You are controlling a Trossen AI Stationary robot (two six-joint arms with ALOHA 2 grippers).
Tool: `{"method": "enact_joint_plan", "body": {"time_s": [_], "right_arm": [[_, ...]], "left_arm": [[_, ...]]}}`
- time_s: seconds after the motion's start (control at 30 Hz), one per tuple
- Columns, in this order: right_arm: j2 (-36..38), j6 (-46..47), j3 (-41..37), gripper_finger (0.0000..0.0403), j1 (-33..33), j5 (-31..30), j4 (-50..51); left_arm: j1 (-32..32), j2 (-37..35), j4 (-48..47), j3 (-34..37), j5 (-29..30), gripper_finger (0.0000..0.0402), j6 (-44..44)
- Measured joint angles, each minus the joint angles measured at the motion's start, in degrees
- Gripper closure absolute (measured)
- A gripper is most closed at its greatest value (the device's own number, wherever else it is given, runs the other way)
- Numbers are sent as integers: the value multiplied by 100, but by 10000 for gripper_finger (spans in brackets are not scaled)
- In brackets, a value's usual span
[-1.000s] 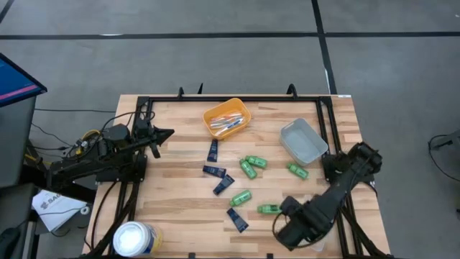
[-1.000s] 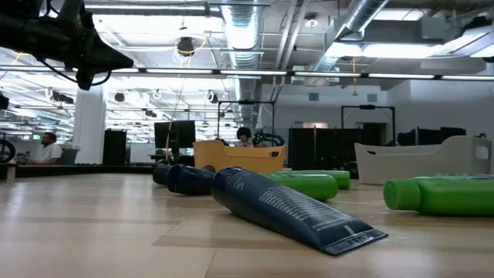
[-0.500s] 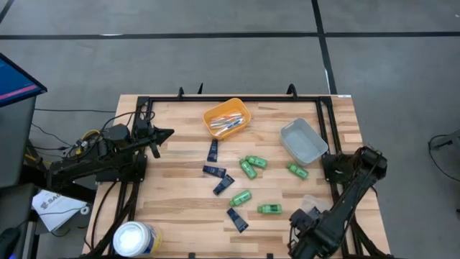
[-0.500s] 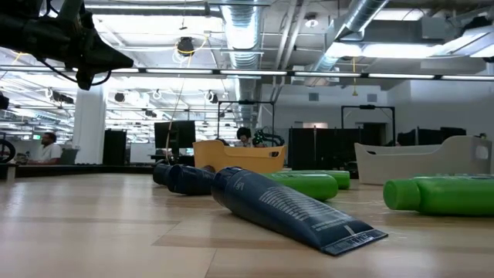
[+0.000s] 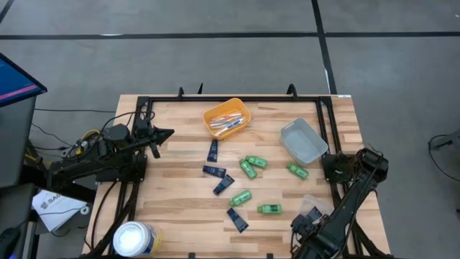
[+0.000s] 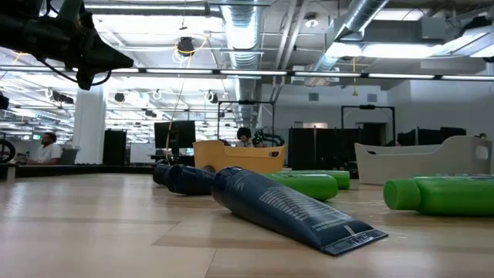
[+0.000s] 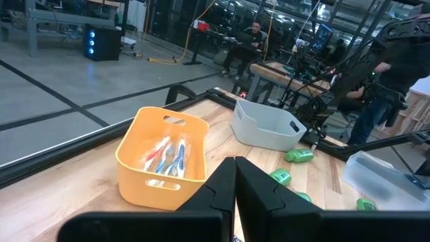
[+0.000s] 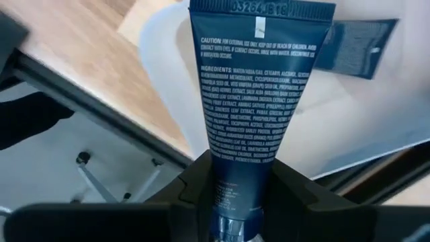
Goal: Pick & Place Travel size toiletries
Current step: Put the dark blue shave cream into the transparent bin
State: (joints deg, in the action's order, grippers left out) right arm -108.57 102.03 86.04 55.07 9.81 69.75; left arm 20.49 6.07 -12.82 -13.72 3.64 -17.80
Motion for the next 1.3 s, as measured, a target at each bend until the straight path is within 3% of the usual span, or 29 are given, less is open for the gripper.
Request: {"method": "enact_joint_plan", "body": {"time_s": [0.37,0.8,1.03,1.3], "right_arm": [[0,-39,-13,301,42,87,48],[4,-43,-11,192,-163,91,90],[107,-1064,502,175,-1095,-42,-75],[37,-2558,712,179,-2572,-463,-1058]], "left_arm": [[0,0,0,0,4,400,0],[-2,0,0,0,24,400,149],[0,0,0,0,20,400,149],[-2,0,0,0,0,400,129]]}}
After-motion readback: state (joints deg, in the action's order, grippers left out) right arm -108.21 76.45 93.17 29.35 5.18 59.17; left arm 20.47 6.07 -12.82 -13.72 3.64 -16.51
